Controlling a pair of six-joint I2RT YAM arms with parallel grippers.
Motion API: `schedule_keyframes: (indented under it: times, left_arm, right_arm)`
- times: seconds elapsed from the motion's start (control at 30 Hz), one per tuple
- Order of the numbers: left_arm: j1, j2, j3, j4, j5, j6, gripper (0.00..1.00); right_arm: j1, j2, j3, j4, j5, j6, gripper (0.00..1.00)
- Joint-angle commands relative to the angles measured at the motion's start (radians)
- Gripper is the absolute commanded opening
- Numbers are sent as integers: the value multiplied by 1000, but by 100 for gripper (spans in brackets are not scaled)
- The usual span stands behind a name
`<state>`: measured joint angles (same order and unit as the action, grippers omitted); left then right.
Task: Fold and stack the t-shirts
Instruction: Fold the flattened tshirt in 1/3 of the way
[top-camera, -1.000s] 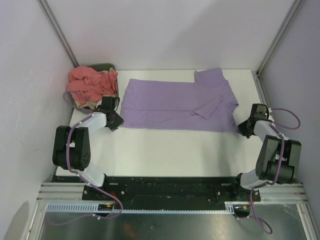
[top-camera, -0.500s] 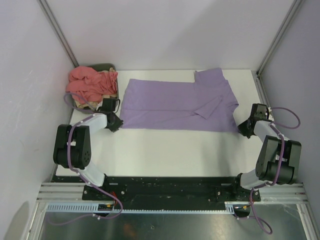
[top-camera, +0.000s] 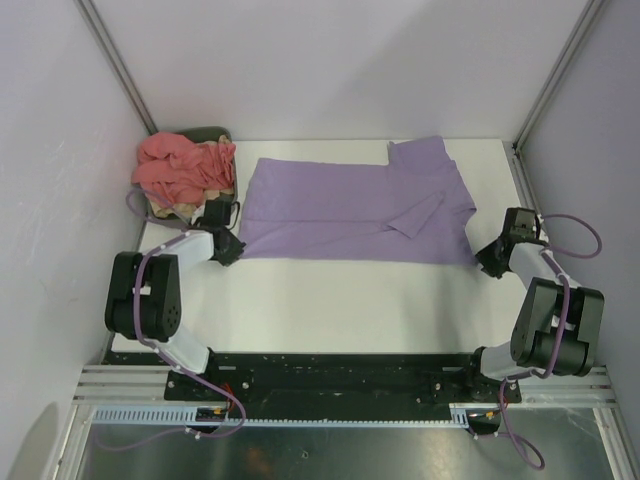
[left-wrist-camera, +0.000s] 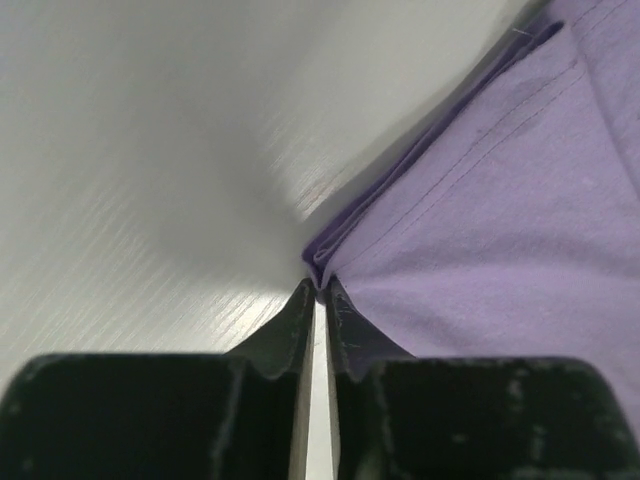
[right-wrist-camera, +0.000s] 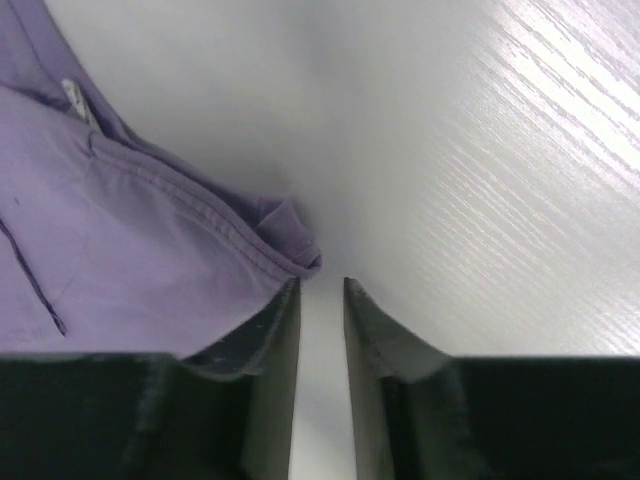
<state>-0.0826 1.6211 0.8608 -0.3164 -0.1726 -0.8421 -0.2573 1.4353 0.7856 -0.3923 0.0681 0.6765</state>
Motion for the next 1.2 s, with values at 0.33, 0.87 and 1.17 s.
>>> schedule_keyframes:
  times: [0.33, 0.87, 1.17]
  left_arm:
    - [5, -120, -27, 9, 1, -2, 26]
    - [7, -140, -25, 8, -7, 18, 36]
    - [6, -80, 2, 10, -2, 16, 46]
  right_arm:
    - [32, 19, 21, 55, -28, 16, 57]
    - [28, 124, 59, 63, 26, 2, 11]
    - [17, 72, 67, 19, 60, -29, 0]
